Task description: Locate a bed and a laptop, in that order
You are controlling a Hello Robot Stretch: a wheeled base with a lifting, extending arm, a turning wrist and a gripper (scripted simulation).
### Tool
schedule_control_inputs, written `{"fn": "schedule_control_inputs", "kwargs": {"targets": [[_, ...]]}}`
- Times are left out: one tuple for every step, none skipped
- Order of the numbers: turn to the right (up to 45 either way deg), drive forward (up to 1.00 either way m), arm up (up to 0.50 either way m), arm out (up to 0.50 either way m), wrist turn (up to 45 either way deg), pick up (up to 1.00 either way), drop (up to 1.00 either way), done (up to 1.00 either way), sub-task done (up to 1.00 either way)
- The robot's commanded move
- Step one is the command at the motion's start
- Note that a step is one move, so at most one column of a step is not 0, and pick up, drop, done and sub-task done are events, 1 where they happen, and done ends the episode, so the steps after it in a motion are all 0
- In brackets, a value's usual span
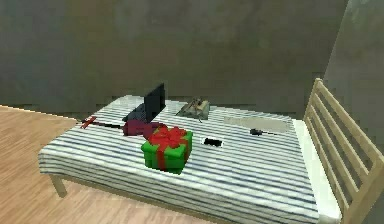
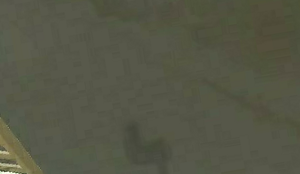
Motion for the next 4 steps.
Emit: {"fn": "schedule_control_inputs", "kwargs": {"targets": [[0.0, 0.0, 0.0, 0.0, 0.0, 0.0, 0.0, 0.0, 1.0], [-39.0, 0.0, 0.0, 0.0, 0.0, 0.0, 0.0, 0.0, 0.0], [0.0, 0.5, 0.0, 0.0, 0.0, 0.0, 0.0, 0.0, 0.0], [30.0, 0.0, 0.0, 0.0, 0.0, 0.0, 0.0, 0.0, 0.0]]}}
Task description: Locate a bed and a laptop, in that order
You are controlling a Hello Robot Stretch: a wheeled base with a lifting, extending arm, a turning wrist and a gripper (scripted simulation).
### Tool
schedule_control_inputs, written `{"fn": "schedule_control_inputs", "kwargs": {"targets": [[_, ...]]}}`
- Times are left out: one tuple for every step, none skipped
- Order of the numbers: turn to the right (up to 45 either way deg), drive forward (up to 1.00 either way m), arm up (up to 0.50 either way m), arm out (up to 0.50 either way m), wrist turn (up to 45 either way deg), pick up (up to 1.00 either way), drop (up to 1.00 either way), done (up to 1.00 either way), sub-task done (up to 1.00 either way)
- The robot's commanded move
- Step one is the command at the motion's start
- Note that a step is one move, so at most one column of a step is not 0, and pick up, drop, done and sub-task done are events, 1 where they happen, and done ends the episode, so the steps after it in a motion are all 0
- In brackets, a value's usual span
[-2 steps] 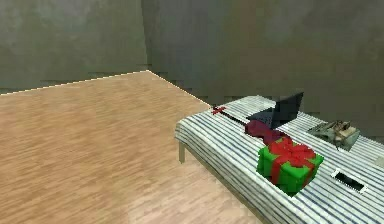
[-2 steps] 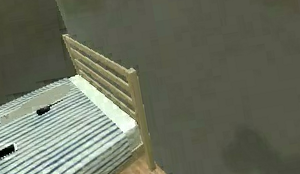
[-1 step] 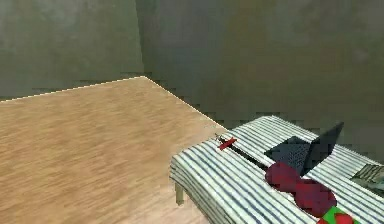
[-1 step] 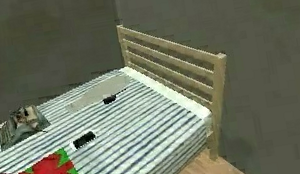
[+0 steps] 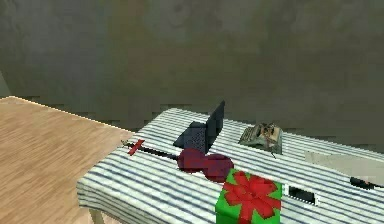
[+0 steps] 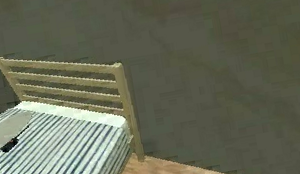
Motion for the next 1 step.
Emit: {"fn": "schedule_control_inputs", "kwargs": {"targets": [[0.0, 0.0, 0.0, 0.0, 0.0, 0.0, 0.0, 1.0, 0.0]]}}
